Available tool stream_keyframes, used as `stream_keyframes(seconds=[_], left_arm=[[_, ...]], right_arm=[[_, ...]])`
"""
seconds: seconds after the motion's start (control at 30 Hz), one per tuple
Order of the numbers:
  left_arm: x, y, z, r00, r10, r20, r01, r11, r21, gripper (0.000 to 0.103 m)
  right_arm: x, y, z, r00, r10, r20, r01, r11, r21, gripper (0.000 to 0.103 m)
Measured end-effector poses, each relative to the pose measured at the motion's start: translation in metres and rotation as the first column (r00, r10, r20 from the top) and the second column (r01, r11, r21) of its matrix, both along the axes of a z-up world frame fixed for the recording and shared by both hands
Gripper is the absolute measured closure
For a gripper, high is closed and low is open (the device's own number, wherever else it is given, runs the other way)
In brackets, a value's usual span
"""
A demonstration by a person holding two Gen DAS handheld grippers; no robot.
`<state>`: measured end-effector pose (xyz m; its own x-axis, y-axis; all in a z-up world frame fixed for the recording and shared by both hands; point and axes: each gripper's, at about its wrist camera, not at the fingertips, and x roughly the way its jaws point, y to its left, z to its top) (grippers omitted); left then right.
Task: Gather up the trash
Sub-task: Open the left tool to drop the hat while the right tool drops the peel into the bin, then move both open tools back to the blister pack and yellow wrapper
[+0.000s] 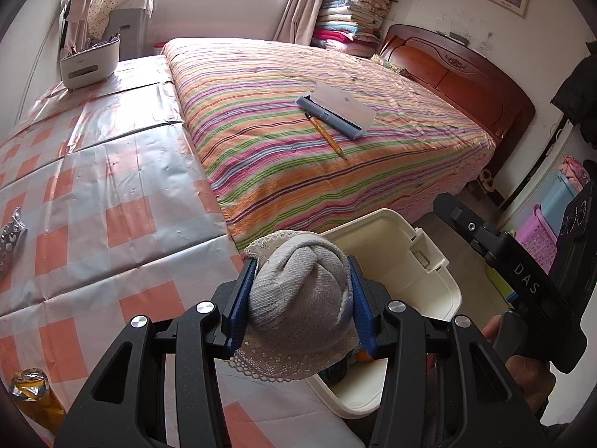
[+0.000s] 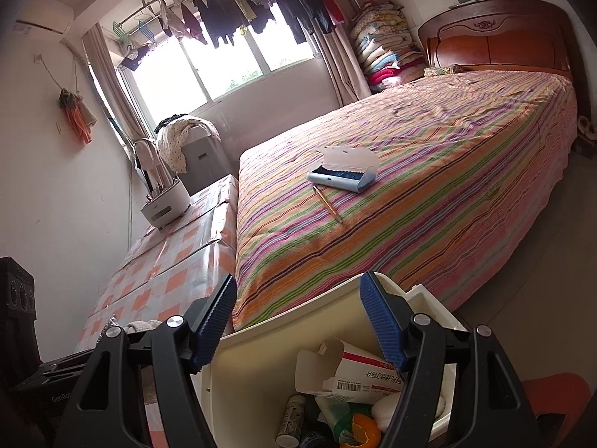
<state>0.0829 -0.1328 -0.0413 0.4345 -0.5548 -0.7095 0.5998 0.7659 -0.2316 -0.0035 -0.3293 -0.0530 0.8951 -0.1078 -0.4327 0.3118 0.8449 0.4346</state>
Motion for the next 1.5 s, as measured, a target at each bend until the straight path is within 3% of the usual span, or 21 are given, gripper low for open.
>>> stream_keyframes(seconds=[0.53, 0.6, 0.63, 0.67, 0.7, 0.83, 1.13, 1.5], left_arm=[[-0.021, -0.03, -0.014, 0.995, -0.095, -0.012, 0.095, 0.995, 0.043, 0.053], [-0.022, -0.031, -0.013, 0.996, -0.091, 0.0, 0.09, 0.995, 0.049, 0.044], [-0.023, -0.031, -0.013, 0.996, -0.093, 0.005, 0.092, 0.995, 0.049, 0.036], [-0.024, -0.03, -0.011, 0.996, -0.091, 0.015, 0.09, 0.995, 0.045, 0.021], [-0.025, -0.028, -0.009, 0.996, -0.084, 0.031, 0.082, 0.996, 0.036, 0.016], [-0.025, -0.021, -0.002, 0.995, -0.055, 0.082, 0.052, 0.998, 0.039, 0.014], [-0.003, 0.01, 0.004, 0.997, 0.054, 0.047, -0.053, 0.998, -0.014, 0.014], [0.004, 0.053, 0.015, 0.988, 0.139, 0.063, -0.137, 0.99, -0.035, 0.014]], right_arm=[[-0.007, -0.008, 0.002, 0.999, -0.041, 0.028, 0.041, 0.999, 0.015, 0.036], [-0.007, -0.008, 0.002, 0.999, -0.043, 0.026, 0.043, 0.999, 0.014, 0.036], [-0.007, -0.008, 0.002, 0.999, -0.044, 0.028, 0.043, 0.999, 0.015, 0.036], [-0.007, -0.008, 0.002, 0.999, -0.044, 0.029, 0.044, 0.999, 0.015, 0.036], [-0.008, -0.008, 0.002, 0.999, -0.045, 0.028, 0.045, 0.999, 0.014, 0.036], [-0.008, -0.008, 0.0, 0.999, -0.046, 0.022, 0.045, 0.999, 0.015, 0.036], [-0.003, 0.001, 0.001, 1.0, -0.016, 0.011, 0.016, 1.0, 0.003, 0.036], [0.011, 0.024, 0.0, 0.999, 0.043, -0.008, -0.043, 0.999, -0.008, 0.036]])
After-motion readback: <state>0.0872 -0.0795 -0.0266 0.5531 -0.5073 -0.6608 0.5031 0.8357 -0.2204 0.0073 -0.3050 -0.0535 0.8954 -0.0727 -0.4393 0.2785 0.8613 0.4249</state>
